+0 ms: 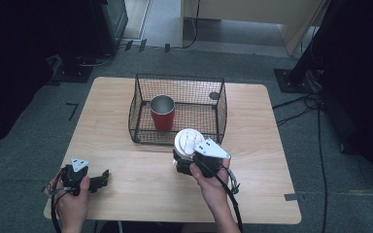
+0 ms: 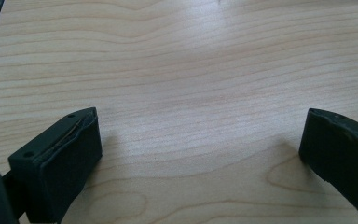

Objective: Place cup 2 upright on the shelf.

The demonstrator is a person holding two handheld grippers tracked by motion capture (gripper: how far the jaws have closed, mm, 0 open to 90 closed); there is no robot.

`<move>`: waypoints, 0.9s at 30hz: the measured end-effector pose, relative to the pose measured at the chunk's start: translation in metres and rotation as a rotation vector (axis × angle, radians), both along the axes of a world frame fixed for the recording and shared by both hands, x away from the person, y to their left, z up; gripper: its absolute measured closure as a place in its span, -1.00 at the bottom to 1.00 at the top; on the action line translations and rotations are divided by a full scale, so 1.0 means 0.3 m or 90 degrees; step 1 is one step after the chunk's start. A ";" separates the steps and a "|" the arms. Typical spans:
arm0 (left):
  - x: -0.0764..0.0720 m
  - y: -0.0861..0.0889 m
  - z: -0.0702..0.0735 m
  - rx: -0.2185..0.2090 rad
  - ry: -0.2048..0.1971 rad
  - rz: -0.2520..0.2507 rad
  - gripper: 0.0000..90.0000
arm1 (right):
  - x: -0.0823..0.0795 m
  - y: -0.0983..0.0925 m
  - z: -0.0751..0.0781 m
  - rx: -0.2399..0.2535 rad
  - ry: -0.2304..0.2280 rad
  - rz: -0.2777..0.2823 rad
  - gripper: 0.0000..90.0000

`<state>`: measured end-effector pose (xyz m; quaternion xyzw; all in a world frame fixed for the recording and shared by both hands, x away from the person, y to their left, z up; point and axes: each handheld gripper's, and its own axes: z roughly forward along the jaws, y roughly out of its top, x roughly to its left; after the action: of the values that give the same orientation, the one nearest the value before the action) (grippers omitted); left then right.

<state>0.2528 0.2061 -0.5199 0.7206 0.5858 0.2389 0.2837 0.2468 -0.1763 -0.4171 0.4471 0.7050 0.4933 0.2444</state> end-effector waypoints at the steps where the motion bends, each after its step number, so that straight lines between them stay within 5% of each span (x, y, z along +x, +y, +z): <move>1: 0.000 -0.001 0.000 -0.001 -0.001 0.001 -1.00 | 0.000 -0.002 0.007 -0.001 -0.004 0.000 -0.64; 27: 0.000 0.000 0.001 0.000 0.001 0.000 -1.00 | 0.021 -0.035 0.154 0.011 -0.069 -0.016 -0.64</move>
<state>0.2528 0.2062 -0.5197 0.7209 0.5860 0.2383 0.2830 0.2530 -0.1867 -0.3709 0.4307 0.6806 0.5197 0.2848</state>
